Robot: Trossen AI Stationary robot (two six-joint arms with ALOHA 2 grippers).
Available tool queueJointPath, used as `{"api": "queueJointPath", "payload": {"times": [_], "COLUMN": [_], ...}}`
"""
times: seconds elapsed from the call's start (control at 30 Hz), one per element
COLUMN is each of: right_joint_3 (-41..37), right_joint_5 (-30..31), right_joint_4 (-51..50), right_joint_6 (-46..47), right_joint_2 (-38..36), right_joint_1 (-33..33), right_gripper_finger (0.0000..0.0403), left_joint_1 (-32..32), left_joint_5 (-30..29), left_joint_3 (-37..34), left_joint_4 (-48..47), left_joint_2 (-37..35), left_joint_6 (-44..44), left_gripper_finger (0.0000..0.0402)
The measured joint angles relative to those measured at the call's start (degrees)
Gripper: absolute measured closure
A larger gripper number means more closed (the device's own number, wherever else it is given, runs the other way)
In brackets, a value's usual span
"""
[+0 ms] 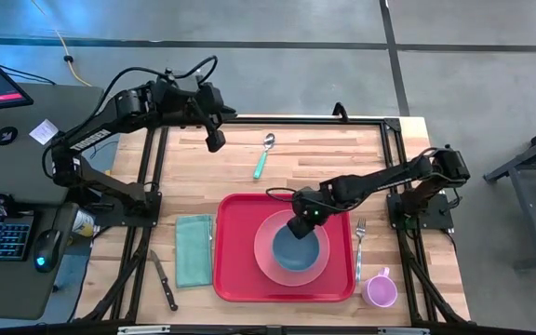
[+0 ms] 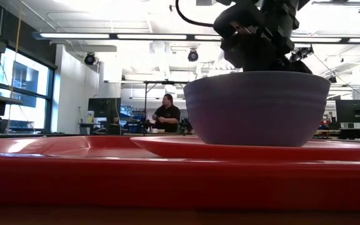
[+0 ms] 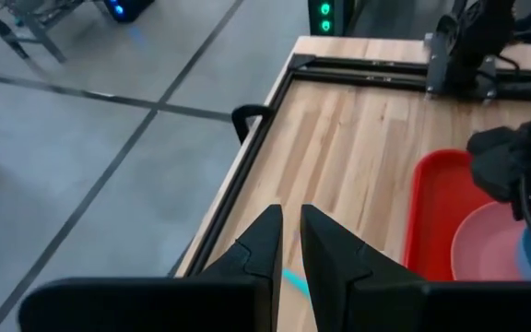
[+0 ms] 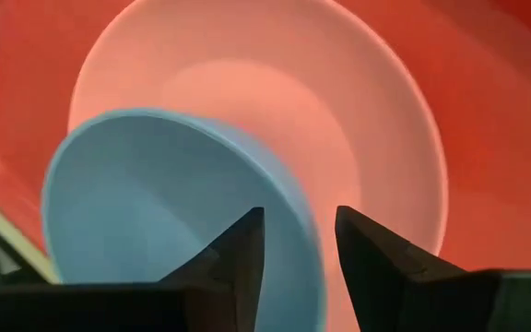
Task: Set up tray
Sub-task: Put the blue bowl on the pink plate
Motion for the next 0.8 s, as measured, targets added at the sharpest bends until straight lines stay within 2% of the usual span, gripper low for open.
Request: {"api": "queueJointPath", "payload": {"times": [0.3, 0.57, 0.7, 0.8], "right_joint_3": [0.0, 0.0, 0.0, 0.1], "right_joint_5": [3.3, -3.2, -3.2, -2.1], "right_joint_4": [0.6, 2.7, 4.1, 7.0], "right_joint_6": [-6.9, -11.2, -10.8, -16.8], "right_joint_2": [0.0, 0.0, -0.9, -0.9], "right_joint_1": [-2.0, -3.8, -3.7, -2.2], "right_gripper_finger": [0.0284, 0.0284, 0.0284, 0.0284], "left_joint_1": [0.0, 0.0, 0.0, 0.0], "left_joint_5": [0.3, 0.3, 0.3, 0.3], "left_joint_3": [0.0, 0.0, 0.0, 0.0], "left_joint_4": [0.6, 0.2, -0.6, -1.0], "left_joint_2": [0.0, 0.0, 0.0, 0.0], "left_joint_6": [-1.3, -1.4, -1.4, -1.2], "left_gripper_finger": [0.0328, 0.0328, 0.0328, 0.0328]}}
